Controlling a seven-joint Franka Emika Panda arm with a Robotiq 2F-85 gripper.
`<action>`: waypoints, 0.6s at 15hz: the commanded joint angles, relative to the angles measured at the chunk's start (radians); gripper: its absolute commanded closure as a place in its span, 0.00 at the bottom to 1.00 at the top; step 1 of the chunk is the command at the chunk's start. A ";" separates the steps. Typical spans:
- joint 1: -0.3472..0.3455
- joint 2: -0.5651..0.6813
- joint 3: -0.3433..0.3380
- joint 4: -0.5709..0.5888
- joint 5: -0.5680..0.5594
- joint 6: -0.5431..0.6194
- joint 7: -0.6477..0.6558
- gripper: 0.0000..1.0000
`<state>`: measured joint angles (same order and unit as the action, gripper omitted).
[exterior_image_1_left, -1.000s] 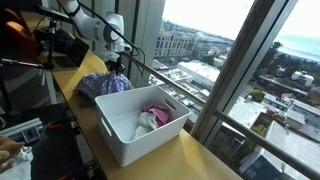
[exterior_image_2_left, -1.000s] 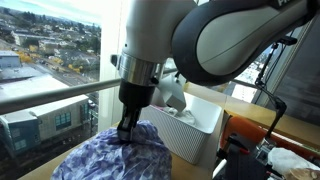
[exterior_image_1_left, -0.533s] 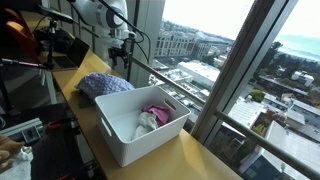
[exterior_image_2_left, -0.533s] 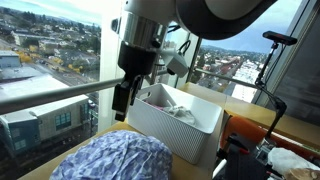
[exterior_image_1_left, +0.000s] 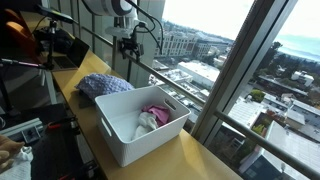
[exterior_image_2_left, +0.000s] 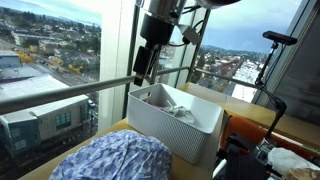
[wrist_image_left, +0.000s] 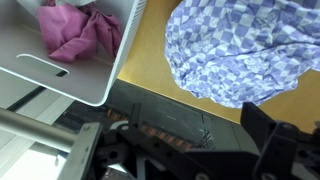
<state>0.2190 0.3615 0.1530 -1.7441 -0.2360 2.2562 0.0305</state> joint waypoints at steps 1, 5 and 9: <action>-0.044 -0.046 -0.033 -0.080 0.011 0.032 -0.042 0.00; -0.093 -0.057 -0.072 -0.127 -0.006 0.056 -0.071 0.00; -0.145 -0.051 -0.104 -0.173 0.002 0.094 -0.112 0.00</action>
<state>0.1007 0.3363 0.0687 -1.8612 -0.2383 2.3095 -0.0452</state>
